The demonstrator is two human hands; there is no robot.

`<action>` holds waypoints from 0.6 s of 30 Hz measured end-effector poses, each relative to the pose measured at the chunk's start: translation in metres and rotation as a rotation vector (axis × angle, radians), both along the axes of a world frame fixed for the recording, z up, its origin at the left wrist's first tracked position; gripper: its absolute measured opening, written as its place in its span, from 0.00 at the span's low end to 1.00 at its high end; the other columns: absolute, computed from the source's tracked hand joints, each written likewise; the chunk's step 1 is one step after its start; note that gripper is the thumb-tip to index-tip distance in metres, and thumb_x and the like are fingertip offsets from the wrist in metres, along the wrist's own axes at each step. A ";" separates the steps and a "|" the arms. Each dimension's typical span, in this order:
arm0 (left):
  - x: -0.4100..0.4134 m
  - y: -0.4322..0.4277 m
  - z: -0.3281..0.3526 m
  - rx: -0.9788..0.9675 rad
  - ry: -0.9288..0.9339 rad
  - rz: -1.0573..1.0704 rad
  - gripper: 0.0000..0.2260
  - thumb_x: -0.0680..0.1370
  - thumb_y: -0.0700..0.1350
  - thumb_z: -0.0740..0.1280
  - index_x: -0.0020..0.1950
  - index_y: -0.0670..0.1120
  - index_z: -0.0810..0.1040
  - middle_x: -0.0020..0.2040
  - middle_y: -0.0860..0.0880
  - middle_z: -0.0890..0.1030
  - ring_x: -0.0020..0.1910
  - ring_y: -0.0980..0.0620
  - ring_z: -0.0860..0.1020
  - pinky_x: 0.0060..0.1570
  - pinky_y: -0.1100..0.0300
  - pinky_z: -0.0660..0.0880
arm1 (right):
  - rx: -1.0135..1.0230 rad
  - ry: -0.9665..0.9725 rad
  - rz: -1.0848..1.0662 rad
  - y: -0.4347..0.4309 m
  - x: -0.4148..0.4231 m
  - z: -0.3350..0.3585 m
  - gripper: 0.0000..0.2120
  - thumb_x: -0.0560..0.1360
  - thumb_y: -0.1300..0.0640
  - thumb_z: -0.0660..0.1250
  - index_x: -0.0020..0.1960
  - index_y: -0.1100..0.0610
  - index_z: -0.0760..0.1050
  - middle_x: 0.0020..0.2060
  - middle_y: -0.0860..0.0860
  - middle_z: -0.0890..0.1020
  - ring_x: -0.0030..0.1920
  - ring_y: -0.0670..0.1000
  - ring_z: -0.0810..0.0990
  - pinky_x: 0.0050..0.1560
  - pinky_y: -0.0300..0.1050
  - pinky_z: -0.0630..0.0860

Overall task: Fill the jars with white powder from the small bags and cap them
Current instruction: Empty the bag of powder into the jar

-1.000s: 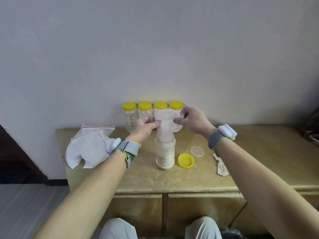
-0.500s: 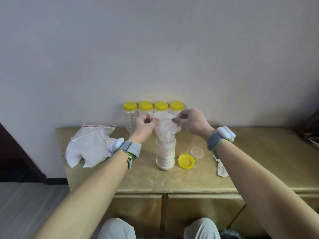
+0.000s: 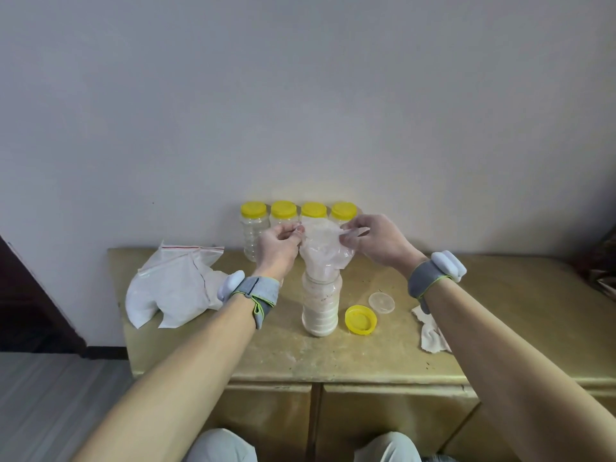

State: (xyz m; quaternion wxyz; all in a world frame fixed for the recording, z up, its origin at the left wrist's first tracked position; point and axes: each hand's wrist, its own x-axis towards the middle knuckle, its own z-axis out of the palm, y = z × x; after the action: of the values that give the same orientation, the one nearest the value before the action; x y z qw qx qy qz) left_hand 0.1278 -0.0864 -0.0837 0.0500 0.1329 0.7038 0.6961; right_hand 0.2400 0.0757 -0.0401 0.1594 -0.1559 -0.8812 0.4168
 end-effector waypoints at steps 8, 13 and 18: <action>0.008 0.007 0.002 -0.072 0.001 -0.165 0.08 0.76 0.43 0.76 0.51 0.48 0.78 0.42 0.54 0.83 0.43 0.57 0.80 0.41 0.65 0.75 | -0.060 -0.027 0.124 -0.005 -0.004 0.002 0.19 0.76 0.62 0.73 0.65 0.55 0.76 0.40 0.51 0.80 0.31 0.50 0.78 0.34 0.39 0.78; 0.011 -0.004 -0.010 -0.256 0.000 -0.275 0.25 0.70 0.39 0.74 0.65 0.48 0.73 0.57 0.53 0.82 0.60 0.52 0.78 0.64 0.53 0.74 | 0.148 0.009 -0.060 -0.007 -0.008 0.000 0.07 0.74 0.50 0.74 0.45 0.54 0.80 0.32 0.45 0.76 0.33 0.46 0.75 0.36 0.39 0.71; 0.020 0.005 -0.020 -0.488 0.077 -0.390 0.29 0.68 0.56 0.78 0.65 0.51 0.72 0.58 0.55 0.78 0.57 0.53 0.76 0.61 0.53 0.73 | 0.282 -0.025 -0.050 -0.019 -0.013 0.014 0.16 0.76 0.48 0.70 0.38 0.59 0.78 0.28 0.48 0.71 0.32 0.50 0.70 0.32 0.43 0.65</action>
State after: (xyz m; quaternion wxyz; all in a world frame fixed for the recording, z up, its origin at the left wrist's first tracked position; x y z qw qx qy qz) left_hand 0.1480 -0.0814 -0.1033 0.1864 0.2758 0.8127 0.4782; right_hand 0.2269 0.0568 -0.0259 0.1793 -0.1591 -0.9287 0.2830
